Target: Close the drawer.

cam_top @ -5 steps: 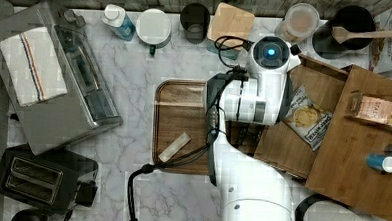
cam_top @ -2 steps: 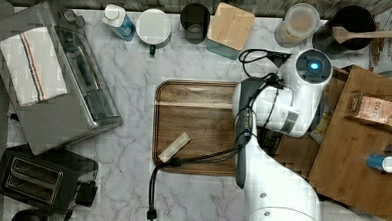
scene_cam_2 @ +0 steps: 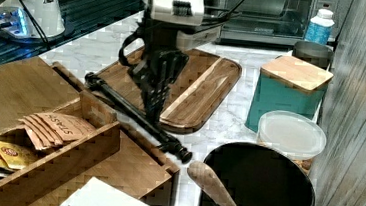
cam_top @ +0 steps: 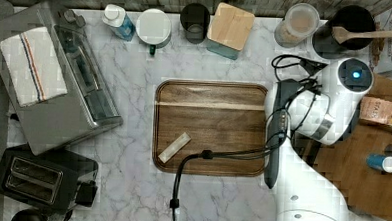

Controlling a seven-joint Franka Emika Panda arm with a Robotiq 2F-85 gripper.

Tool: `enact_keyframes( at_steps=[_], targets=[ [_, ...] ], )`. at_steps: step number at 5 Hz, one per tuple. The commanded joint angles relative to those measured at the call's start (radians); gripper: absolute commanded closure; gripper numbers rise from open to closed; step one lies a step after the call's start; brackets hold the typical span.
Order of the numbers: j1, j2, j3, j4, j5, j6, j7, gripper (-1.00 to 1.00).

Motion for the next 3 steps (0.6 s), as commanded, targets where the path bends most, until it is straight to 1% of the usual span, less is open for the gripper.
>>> enact_keyframes(
  at_steps=[1, 2, 3],
  targets=[
    [-0.093, 0.094, -0.200, 0.038, -0.065, -0.024, 0.148, 1.00],
    [-0.136, 0.051, -0.148, -0.004, 0.022, -0.023, 0.052, 1.00],
    [-0.135, 0.051, -0.149, -0.004, 0.022, -0.023, 0.052, 1.00]
  ],
)
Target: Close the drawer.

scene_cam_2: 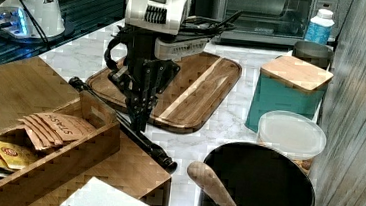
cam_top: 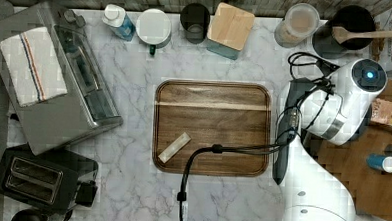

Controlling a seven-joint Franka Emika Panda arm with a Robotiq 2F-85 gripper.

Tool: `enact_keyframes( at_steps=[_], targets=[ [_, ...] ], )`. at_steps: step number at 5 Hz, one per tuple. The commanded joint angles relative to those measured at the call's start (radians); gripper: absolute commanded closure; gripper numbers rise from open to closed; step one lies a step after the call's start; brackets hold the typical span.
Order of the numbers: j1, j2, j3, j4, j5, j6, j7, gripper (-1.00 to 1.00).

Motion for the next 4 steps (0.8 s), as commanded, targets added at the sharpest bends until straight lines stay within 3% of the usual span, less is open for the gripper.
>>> enact_keyframes(
  at_steps=[1, 4],
  targets=[
    [-0.142, 0.025, -0.102, -0.040, 0.021, -0.010, -0.050, 1.00],
    [-0.133, 0.026, -0.113, -0.040, 0.028, -0.009, -0.055, 1.00]
  ],
)
